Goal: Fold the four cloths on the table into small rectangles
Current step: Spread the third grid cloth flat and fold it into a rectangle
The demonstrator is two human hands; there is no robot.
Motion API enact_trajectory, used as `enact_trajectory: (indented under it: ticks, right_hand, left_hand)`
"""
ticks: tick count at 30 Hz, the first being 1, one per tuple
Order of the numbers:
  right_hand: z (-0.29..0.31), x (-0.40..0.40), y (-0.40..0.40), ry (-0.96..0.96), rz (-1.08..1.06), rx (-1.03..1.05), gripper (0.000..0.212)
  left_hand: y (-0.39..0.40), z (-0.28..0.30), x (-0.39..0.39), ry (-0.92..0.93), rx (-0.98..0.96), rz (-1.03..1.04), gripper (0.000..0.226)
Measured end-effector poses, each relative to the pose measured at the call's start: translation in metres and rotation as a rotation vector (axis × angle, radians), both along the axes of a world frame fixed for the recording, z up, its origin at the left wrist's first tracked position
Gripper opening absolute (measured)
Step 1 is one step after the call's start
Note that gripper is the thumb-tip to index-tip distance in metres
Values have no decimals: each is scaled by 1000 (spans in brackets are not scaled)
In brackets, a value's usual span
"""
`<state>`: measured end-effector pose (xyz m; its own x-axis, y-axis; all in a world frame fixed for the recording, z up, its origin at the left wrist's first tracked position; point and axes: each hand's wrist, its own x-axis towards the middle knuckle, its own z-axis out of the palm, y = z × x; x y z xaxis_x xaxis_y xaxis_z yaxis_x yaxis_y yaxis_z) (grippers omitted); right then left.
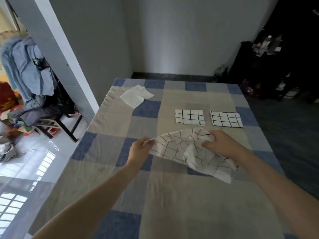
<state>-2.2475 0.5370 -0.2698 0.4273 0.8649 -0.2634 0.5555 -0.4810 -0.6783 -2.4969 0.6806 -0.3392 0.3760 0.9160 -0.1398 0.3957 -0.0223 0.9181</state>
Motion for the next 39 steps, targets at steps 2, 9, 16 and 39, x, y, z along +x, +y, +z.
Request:
enact_trajectory:
  ticks: [2, 9, 16, 39]
  right_hand:
    - [-3, 17, -5, -166, 63, -58, 8]
    - [-12, 66, -17, -290, 205, -251, 8]
    - [-8, 87, -18, 59, 169, -196, 21]
    - [-111, 89, 84, -336, -259, 24, 55]
  left_hand:
    - [14, 20, -9, -68, 23, -10, 19]
    - [49, 60, -44, -94, -369, -318, 17]
    - [96, 37, -68, 76, -673, -372, 47]
    - [167, -65, 15, 746, 295, 50, 44]
